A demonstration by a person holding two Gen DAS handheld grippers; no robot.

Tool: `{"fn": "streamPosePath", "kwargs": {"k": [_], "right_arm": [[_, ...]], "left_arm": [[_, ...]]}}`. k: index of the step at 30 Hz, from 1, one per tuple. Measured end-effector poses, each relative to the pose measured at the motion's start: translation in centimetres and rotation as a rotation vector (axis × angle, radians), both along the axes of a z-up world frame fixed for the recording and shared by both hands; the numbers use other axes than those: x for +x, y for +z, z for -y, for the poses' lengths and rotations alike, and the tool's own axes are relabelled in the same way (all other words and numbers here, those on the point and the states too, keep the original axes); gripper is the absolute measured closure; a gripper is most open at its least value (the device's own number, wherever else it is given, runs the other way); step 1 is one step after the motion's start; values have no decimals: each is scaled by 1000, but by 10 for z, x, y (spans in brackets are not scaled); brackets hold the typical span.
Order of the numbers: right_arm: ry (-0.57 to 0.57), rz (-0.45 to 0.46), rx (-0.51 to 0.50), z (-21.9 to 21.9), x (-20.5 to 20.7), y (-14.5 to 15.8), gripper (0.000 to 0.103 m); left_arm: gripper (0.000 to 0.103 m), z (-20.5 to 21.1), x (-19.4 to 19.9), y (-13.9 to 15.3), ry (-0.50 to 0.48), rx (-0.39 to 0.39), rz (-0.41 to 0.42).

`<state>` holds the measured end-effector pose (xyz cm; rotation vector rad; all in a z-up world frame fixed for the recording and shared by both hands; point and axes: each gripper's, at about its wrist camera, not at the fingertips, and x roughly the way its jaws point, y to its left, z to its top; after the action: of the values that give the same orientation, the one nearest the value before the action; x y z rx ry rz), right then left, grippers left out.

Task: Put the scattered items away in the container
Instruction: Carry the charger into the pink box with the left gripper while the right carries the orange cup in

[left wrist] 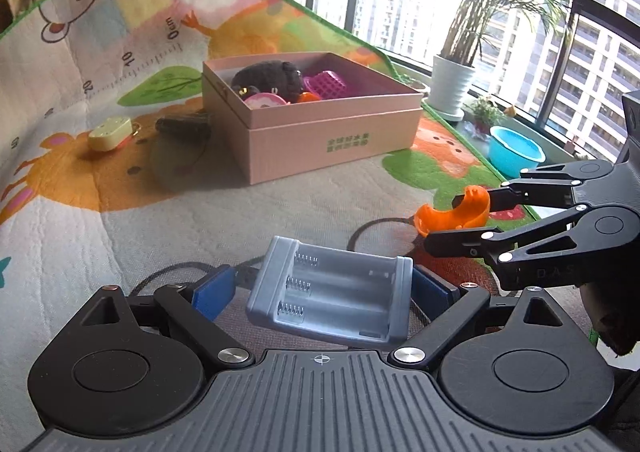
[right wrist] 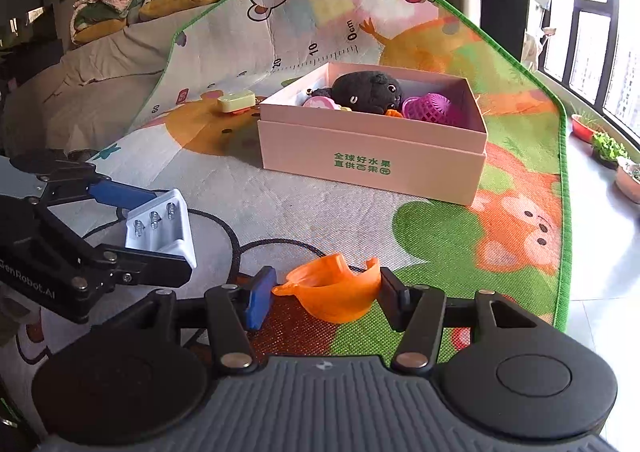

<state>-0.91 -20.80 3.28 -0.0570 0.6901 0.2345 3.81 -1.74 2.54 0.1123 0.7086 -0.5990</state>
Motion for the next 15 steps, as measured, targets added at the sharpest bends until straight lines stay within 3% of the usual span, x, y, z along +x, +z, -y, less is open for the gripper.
{"fn": "streamPosePath", "kwargs": {"k": [8,15], "right_arm": [[6,41,-23,7,-14,13,48],[-13,24,4,25,-13,14,48]], "left_arm": [[6,12,-4,9,-17,25,16],[6,26,-3,11,-48,81,33]]}}
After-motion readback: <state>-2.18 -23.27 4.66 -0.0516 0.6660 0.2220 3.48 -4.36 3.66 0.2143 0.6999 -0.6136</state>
